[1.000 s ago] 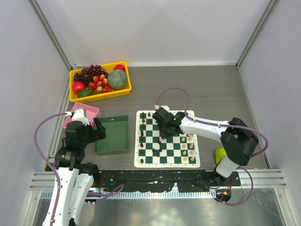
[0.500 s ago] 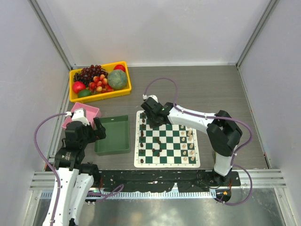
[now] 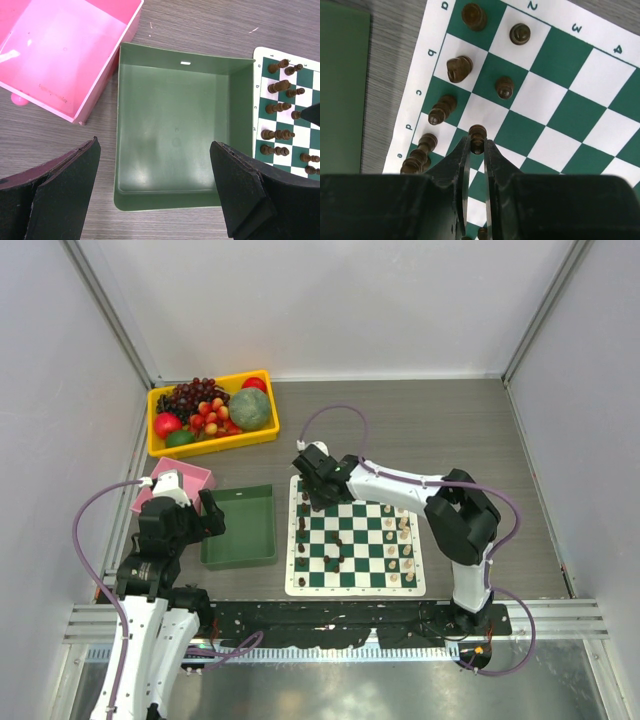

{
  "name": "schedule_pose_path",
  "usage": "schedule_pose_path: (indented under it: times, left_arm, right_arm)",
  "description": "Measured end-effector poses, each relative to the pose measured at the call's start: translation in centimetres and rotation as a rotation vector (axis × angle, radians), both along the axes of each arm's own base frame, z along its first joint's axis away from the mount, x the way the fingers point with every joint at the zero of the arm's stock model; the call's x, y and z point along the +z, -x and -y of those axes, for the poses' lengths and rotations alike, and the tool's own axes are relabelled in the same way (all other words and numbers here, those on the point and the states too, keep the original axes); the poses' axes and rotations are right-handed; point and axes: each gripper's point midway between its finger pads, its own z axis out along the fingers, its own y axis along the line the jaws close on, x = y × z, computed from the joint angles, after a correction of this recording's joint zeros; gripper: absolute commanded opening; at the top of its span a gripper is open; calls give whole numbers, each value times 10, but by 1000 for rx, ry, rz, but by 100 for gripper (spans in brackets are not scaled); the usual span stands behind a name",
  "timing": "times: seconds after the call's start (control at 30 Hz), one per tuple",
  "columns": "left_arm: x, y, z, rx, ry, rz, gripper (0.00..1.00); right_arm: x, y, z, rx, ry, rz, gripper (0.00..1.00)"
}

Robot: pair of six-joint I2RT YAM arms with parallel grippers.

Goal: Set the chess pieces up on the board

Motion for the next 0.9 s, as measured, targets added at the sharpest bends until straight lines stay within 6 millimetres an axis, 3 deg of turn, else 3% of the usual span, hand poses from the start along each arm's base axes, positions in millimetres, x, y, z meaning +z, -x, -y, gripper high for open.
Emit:
schedule_pose_path:
  times: [0.57, 0.9]
  left_arm:
    - [-2, 0, 0, 0, -1, -10, 99]
    - [-2, 0, 0, 0, -1, -10, 99]
  right_arm:
    - [-10, -4, -2, -2, 26, -7, 20]
    - [-18, -4, -1, 7, 43, -17, 38]
